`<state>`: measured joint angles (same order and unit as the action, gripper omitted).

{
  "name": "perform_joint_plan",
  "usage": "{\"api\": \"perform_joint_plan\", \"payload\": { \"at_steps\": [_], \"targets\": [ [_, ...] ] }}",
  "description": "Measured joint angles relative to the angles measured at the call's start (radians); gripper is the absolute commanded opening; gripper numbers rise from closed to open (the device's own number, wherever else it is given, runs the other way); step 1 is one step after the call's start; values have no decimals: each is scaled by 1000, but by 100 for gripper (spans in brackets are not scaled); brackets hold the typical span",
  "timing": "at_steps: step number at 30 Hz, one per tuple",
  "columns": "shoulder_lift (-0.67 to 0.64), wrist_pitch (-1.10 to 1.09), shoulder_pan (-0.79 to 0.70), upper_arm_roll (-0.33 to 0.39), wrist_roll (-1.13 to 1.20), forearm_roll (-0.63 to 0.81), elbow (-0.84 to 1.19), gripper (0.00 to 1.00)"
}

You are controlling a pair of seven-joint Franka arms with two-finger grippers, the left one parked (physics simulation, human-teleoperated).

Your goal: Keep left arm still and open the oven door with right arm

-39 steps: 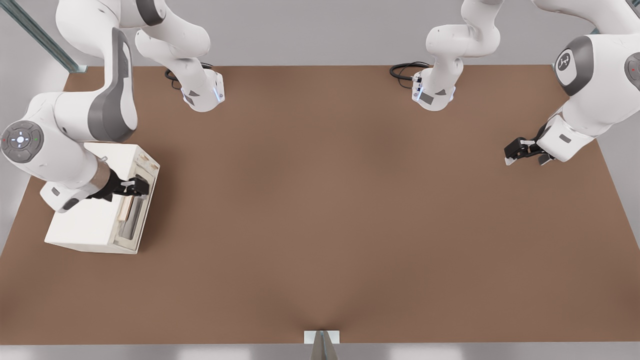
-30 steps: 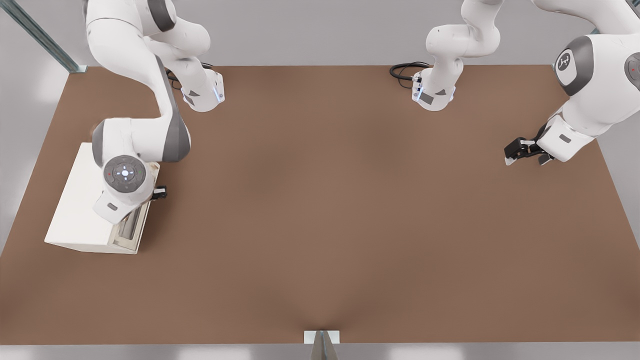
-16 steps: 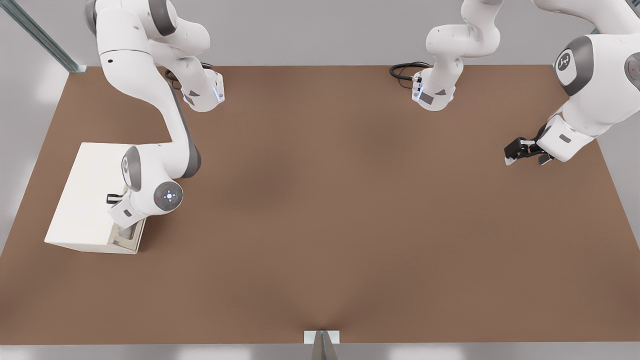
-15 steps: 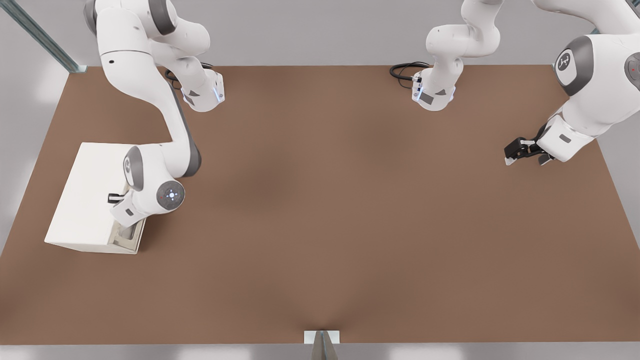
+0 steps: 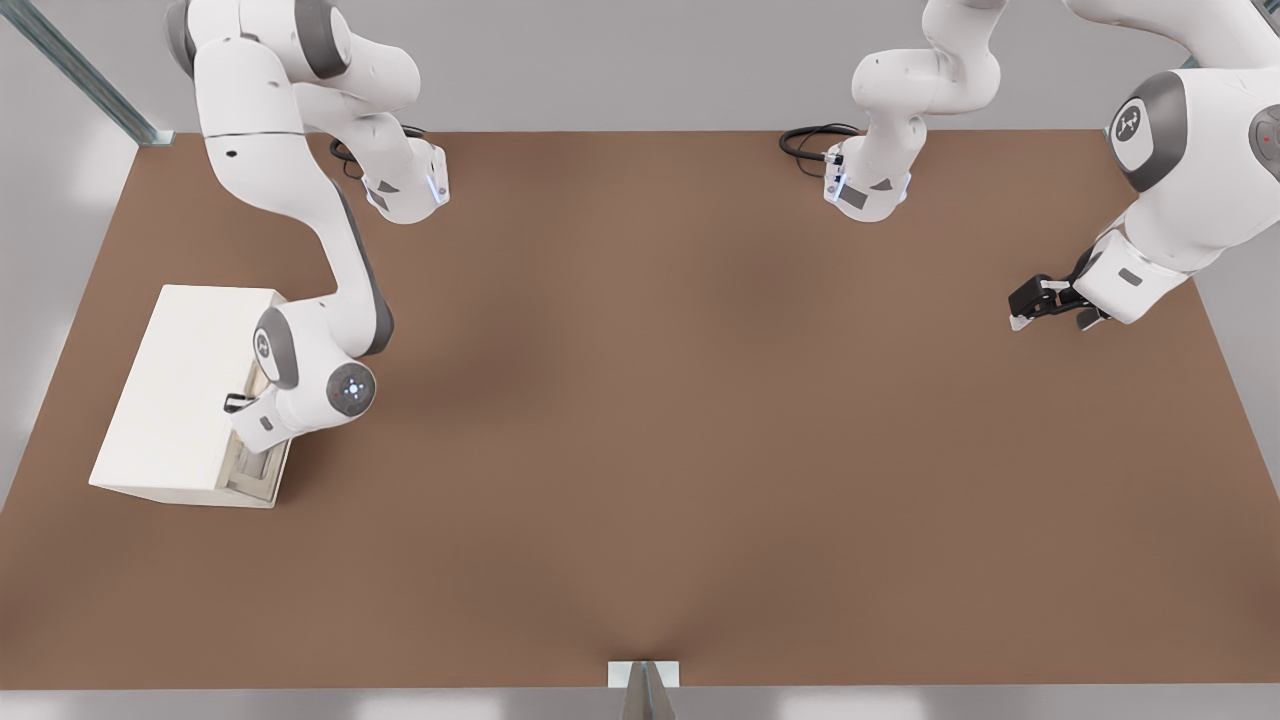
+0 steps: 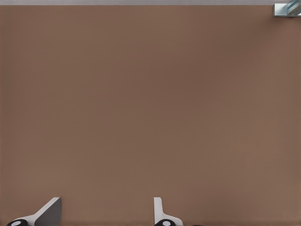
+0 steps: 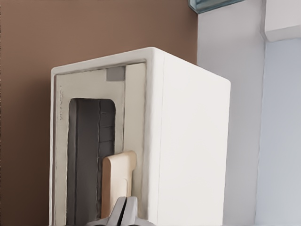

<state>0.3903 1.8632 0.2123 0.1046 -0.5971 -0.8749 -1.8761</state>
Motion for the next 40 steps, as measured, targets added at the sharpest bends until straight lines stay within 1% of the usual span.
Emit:
{"api": "perform_joint_plan", "payload": {
  "at_steps": [8,13,14,15,16,18,19,20,21,24,25,27,28,30,33,40],
  "targets": [
    [3,38,0,23,-68,-13,-2,0],
    [10,46,1,23,-98,-12,-10,0],
    [10,43,3,13,-105,-5,-12,0],
    [9,23,2,-20,-122,-15,-12,0],
    [9,-53,1,-82,-167,-87,-7,0],
    [22,-254,9,-247,-244,-174,40,0],
    [32,-344,15,-317,-263,-161,88,98],
    [38,-408,19,-355,-268,-101,148,100],
    [42,-444,17,-373,-267,-9,212,100],
    [44,-417,-28,-378,-228,302,393,100],
    [29,-404,-36,-353,-200,389,440,100],
    [-72,-374,-21,-220,-122,527,447,100],
    [-122,-359,-47,-189,-83,580,441,100],
    [-136,-347,-98,-159,-11,657,517,100],
    [-130,-348,-114,-154,83,727,569,100],
    [-128,-349,-119,-149,252,779,579,100]
  ]
}}
